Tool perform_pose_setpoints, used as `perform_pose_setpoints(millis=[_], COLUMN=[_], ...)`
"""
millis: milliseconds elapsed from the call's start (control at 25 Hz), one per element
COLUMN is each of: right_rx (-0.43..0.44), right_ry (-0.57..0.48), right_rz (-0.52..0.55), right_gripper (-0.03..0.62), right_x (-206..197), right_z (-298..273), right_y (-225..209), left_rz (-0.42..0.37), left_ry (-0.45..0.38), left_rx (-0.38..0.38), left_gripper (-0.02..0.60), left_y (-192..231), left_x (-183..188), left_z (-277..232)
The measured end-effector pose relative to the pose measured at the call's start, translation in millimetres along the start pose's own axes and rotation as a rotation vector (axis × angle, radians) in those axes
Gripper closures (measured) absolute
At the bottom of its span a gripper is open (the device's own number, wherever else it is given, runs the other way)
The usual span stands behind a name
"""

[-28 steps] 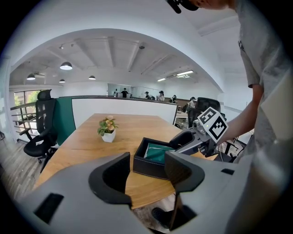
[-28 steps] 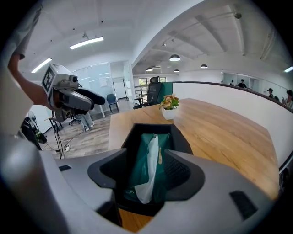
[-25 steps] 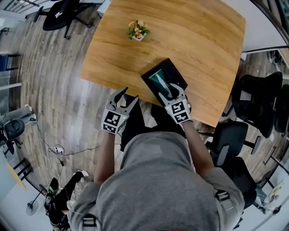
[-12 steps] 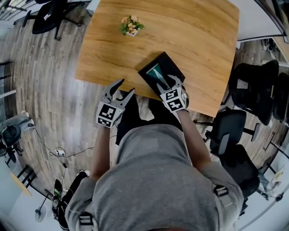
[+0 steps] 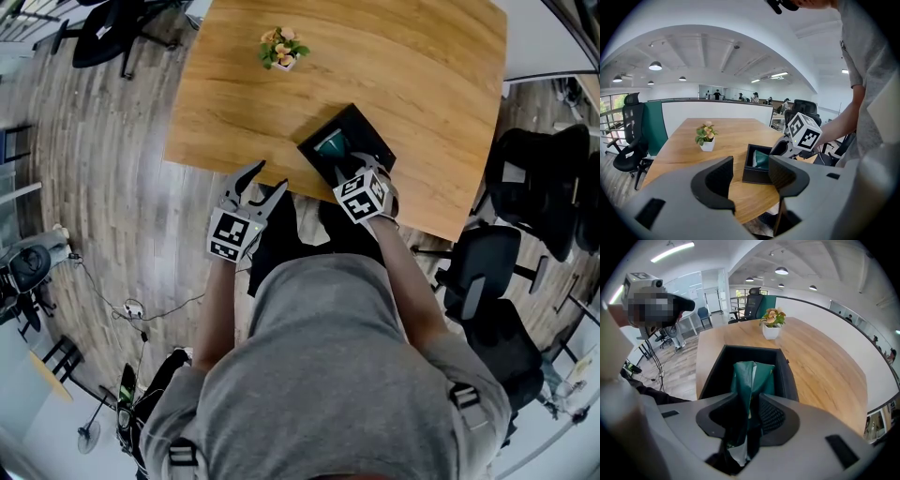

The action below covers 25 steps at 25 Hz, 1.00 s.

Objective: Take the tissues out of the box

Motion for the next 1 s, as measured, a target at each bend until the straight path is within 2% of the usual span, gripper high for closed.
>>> perform_pose_setpoints(millis=[120, 320, 560, 1000], right_rx=[0.018, 0.028, 0.082, 0.117], right_ry=[0.008, 0.022, -0.001, -0.055], right_rz=[0.028, 0.069, 0.046, 0.078], right_gripper=[0.502, 0.538, 0.563, 0.58], right_x=[1, -1, -2, 1], right_z=[1, 3, 4, 21], right_y=[0, 2, 6, 9], left_rz=[-0.012, -0.005, 0.0, -0.003], left_ry=[0.009, -0.005, -0.009, -0.019], left_rx=[0.035, 0.063, 0.081, 0.111], left_gripper=[0.334, 0.334, 0.334, 0.335], left_y=[5, 8, 5, -10], left_x=[2, 9, 8, 12], left_z=[-1, 2, 6, 12])
Point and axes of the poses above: the fingertips, and each gripper's own axes: z backward along the fingers, y to its left, x out of its top, the point moved 9 cm from there along z, backward along the fingers, and after that the axes turned 12 degrees about x, right-handed, at the moved point
